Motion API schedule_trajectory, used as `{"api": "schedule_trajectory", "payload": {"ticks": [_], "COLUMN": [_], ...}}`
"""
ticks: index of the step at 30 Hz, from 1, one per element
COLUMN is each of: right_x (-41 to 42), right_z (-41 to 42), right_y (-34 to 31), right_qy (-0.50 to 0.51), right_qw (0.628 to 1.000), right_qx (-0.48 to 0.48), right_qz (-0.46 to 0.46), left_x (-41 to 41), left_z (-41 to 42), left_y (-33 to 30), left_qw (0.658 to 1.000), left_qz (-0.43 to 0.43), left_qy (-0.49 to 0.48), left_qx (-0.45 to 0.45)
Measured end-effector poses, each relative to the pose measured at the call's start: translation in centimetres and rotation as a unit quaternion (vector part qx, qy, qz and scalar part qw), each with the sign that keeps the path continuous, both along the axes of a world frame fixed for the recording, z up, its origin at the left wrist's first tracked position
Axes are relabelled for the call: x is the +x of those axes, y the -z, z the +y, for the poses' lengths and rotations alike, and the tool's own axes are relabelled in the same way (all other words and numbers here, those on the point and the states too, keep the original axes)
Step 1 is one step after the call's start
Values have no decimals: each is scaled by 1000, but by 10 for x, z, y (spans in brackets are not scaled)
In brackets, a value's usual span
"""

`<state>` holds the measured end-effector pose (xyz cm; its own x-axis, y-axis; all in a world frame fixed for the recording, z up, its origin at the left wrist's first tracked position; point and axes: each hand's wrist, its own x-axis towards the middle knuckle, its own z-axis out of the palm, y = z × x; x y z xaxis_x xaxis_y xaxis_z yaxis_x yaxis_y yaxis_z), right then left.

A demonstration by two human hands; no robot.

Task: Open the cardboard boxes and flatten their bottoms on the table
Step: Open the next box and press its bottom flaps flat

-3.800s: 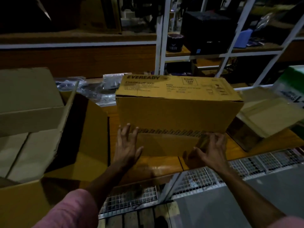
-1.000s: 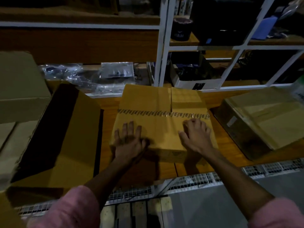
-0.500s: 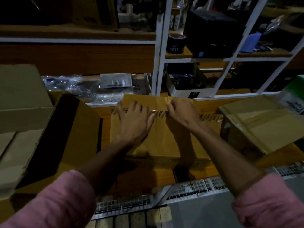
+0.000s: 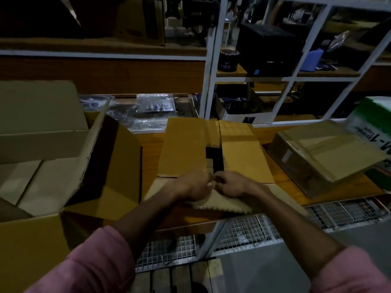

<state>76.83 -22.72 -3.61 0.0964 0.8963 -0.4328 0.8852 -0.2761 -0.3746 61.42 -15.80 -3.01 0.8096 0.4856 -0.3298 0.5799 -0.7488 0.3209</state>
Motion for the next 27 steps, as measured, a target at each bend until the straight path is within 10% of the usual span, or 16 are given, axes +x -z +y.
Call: {"api": "schedule_trajectory", "payload": {"ticks": [7, 14, 27], "right_x": [-1, -2, -16], "right_z": [-15, 5, -6], "right_y": [65, 66, 63], "right_qy": [-11, 43, 120], "right_qw": [981, 988, 942], "right_qx": [125, 104, 177], "right_qz": [-145, -109, -260], "left_x": [5, 28, 42], "left_z": [-11, -15, -13], "left_y": [73, 86, 107], "left_qw": [981, 948, 962], "left_qz": [-50, -290, -155], "left_qy": [22, -116, -108], "left_qx": [188, 57, 197]}}
